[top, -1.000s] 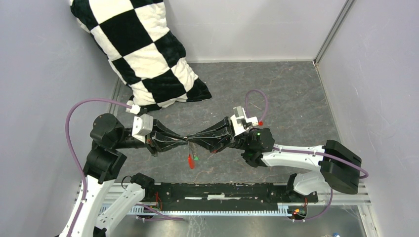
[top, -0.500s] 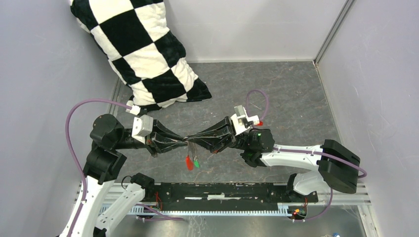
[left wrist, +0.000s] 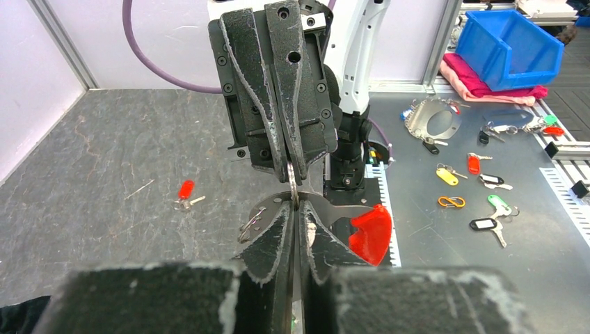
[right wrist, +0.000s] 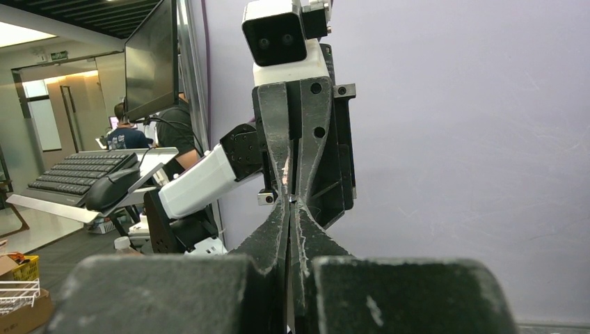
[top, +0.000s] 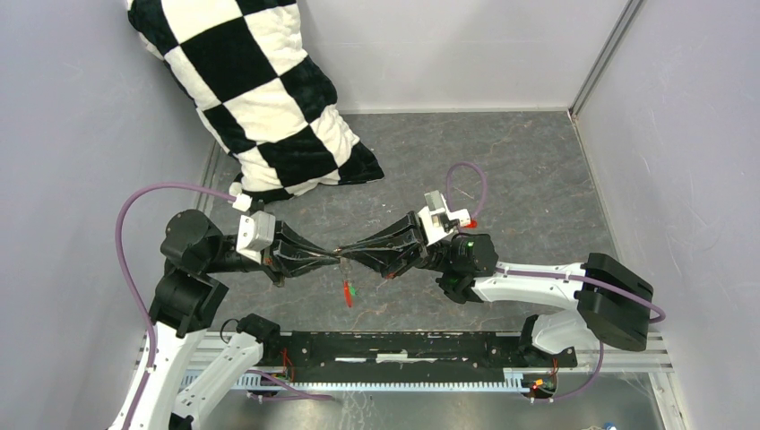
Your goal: Put the keys on the keyring
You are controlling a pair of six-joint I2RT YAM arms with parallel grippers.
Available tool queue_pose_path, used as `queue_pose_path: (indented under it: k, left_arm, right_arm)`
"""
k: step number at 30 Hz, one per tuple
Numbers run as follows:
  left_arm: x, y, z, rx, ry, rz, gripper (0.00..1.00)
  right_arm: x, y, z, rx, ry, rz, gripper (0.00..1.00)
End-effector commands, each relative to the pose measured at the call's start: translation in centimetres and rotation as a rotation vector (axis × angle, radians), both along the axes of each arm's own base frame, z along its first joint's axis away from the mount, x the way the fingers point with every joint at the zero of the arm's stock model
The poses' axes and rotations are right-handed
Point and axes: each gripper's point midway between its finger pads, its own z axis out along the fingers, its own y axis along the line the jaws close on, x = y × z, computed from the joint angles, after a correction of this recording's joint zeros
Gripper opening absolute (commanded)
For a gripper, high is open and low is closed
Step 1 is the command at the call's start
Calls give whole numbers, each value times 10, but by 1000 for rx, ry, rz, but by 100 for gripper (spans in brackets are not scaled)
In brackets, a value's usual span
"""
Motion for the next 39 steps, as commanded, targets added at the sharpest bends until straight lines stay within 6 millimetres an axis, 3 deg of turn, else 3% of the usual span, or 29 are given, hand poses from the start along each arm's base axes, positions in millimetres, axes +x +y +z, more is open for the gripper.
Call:
queue_pose_path:
  k: [1, 5, 11, 15, 18, 25, 28, 31, 34, 39]
  left_arm:
    - [-2, -1, 3, -9, -9, -13, 8]
    - [-2, -1, 4, -11, -8, -12, 2]
    - [1, -2, 5, -20, 24, 0, 2]
    - [1, -1, 8, -30, 19, 10, 2]
    - [5, 0, 11, -39, 21, 42, 2]
    - [19, 3, 9, -54, 65, 142, 2]
    - [18, 3, 9, -60, 48, 145, 2]
    - [17, 4, 8, -65, 23, 141, 2]
    - [18, 3, 6, -57, 23, 137, 2]
    - [22, 1, -1, -35, 36, 128, 2]
  right_arm:
    - [-7, -11, 31, 112, -44, 9, 1]
    - [-9, -11, 33, 119, -45, 20, 1]
    - [-7, -10, 29, 107, -38, 15, 1]
    - [-5, -9, 25, 92, -29, 4, 6]
    - [-2, -9, 23, 63, -18, -12, 29]
    - [15, -18, 11, -97, -6, -133, 55]
    - [26, -32, 4, -181, 4, -211, 74]
    - [53, -51, -4, -280, 39, -374, 77]
    - [95, -78, -36, -438, 119, -589, 76]
    - [163, -141, -120, -757, 215, -960, 69]
